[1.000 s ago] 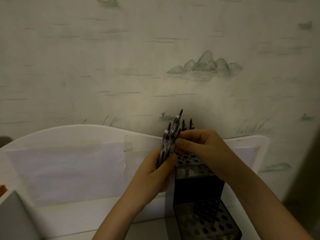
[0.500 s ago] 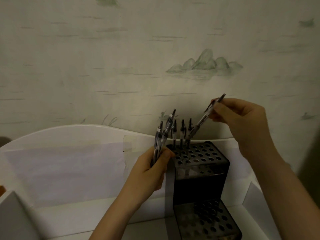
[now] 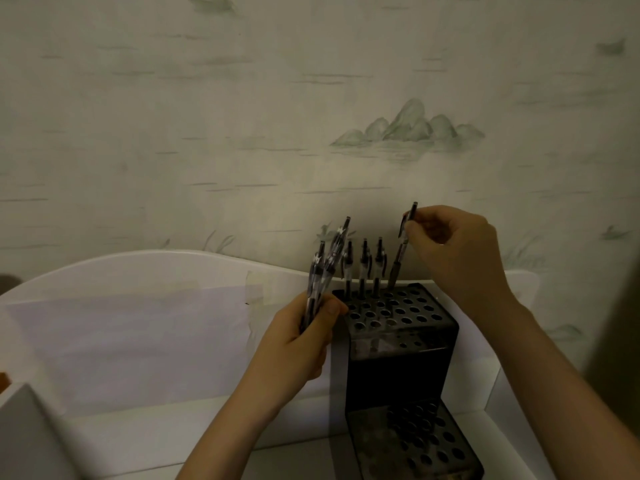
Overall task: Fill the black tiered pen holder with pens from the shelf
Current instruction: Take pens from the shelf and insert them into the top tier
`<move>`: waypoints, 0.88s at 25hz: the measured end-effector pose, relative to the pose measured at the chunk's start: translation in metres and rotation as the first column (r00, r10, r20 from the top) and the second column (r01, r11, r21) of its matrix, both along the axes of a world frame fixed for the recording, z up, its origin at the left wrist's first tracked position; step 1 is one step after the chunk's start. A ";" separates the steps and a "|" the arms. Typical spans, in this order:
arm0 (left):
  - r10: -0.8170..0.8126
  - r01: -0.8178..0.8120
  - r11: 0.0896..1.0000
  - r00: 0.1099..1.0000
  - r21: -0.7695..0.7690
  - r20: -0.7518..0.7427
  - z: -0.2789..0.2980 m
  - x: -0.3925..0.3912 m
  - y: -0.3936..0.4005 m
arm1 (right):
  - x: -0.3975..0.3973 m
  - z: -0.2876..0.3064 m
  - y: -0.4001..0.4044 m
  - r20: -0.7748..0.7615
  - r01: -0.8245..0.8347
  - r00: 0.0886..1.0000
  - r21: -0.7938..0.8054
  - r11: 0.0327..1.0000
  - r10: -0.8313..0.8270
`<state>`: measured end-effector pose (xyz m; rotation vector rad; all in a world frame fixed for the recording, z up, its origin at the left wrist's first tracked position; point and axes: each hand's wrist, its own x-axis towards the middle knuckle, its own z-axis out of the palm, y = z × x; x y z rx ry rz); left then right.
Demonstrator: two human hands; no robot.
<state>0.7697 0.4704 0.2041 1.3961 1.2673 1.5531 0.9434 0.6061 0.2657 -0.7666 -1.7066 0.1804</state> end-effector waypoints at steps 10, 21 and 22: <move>-0.006 0.005 1.000 1.000 0.007 0.002 -0.001 -0.001 0.002 | 0.000 0.002 -0.001 0.029 0.002 1.000 0.000 1.000 -0.002; -0.016 0.016 1.000 1.000 0.015 -0.021 -0.005 -0.002 0.005 | -0.003 -0.023 0.005 0.203 -0.005 0.978 -0.218 0.976 0.050; -0.016 0.016 1.000 1.000 0.017 -0.027 -0.004 -0.002 0.005 | -0.003 -0.022 0.005 0.201 -0.006 0.978 -0.217 0.976 0.051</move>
